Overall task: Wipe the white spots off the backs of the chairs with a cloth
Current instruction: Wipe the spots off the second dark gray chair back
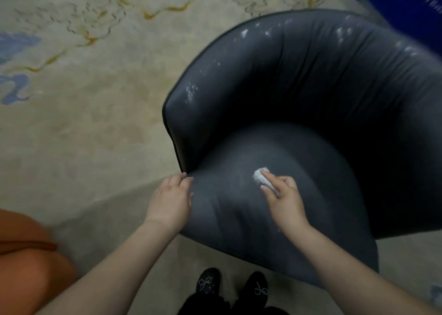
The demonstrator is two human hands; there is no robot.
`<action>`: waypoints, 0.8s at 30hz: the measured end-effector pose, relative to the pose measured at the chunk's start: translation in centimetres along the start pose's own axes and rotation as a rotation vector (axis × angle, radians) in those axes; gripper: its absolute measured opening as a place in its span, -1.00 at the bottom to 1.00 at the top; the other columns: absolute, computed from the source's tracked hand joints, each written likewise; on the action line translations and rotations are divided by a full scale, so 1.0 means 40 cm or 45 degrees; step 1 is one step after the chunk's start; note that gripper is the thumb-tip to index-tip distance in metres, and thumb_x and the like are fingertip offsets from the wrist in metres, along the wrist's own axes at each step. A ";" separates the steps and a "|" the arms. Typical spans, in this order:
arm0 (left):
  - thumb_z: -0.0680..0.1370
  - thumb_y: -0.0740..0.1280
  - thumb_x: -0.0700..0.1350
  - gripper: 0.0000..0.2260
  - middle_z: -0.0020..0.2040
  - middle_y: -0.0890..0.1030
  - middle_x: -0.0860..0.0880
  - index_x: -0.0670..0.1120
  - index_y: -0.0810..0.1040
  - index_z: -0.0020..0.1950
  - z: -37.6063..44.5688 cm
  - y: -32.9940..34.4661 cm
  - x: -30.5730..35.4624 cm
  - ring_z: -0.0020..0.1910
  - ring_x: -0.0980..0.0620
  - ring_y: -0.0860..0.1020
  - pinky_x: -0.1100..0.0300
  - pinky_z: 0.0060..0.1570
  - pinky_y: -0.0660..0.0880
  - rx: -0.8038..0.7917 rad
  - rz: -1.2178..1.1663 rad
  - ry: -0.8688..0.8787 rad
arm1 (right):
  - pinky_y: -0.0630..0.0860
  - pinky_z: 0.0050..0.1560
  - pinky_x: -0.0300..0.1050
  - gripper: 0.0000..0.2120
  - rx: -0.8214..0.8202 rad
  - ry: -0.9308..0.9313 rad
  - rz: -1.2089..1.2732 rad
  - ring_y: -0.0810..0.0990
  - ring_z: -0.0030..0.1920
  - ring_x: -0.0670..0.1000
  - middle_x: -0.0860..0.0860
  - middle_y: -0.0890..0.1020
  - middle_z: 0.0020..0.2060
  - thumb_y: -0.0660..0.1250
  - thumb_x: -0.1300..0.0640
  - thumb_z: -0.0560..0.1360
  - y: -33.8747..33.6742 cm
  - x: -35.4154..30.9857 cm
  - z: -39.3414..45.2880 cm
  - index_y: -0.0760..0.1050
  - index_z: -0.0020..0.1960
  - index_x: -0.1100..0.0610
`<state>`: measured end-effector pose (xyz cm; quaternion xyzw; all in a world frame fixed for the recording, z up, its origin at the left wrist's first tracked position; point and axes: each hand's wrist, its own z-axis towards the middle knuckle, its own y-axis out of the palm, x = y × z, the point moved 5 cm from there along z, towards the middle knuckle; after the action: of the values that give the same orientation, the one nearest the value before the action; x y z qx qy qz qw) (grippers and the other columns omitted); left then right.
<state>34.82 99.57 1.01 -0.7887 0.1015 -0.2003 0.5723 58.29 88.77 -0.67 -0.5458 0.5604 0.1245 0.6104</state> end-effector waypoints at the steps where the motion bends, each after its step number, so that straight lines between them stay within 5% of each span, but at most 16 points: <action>1: 0.60 0.19 -0.04 -0.60 0.44 0.34 -0.02 -0.02 0.35 0.45 -0.006 -0.035 0.004 0.40 -0.06 0.29 0.11 0.34 0.24 -0.002 -0.002 0.004 | 0.33 -0.06 -0.51 -0.67 0.023 -0.003 0.019 0.48 -0.05 -0.13 -0.16 0.39 -0.07 0.33 0.19 0.54 -0.029 -0.030 -0.007 0.54 0.25 -0.11; 11: 0.60 0.22 -0.08 -0.61 0.40 0.38 -0.11 -0.10 0.38 0.43 0.018 -0.293 -0.061 0.38 -0.13 0.31 0.10 0.35 0.20 0.030 -0.047 0.096 | 0.24 -0.12 -0.65 -0.67 0.074 0.058 0.105 0.46 -0.07 -0.21 -0.08 0.40 -0.02 0.30 0.19 0.56 -0.069 -0.263 -0.044 0.52 0.28 -0.06; 19: 0.61 0.22 -0.08 -0.57 0.43 0.33 -0.14 -0.12 0.31 0.47 0.228 -0.455 -0.194 0.40 -0.15 0.28 0.11 0.39 0.15 -0.080 -0.109 0.314 | 0.25 -0.16 -0.66 -0.66 0.372 0.249 0.229 0.45 -0.06 -0.20 -0.05 0.41 0.06 0.27 0.14 0.58 0.052 -0.453 0.039 0.48 0.33 -0.07; 24: 0.62 0.20 -0.06 -0.56 0.46 0.29 -0.09 -0.09 0.26 0.49 0.353 -0.535 -0.200 0.42 -0.11 0.25 0.10 0.40 0.17 -0.187 -0.070 0.552 | 0.23 0.01 -0.45 -0.66 0.585 0.401 0.363 0.43 0.02 -0.14 -0.01 0.41 0.11 0.26 0.13 0.58 0.112 -0.541 0.054 0.47 0.34 -0.05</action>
<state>32.27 121.80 15.85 -0.7693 0.2147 -0.3727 0.4724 48.67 102.12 14.22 -0.3220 0.7323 -0.0072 0.6000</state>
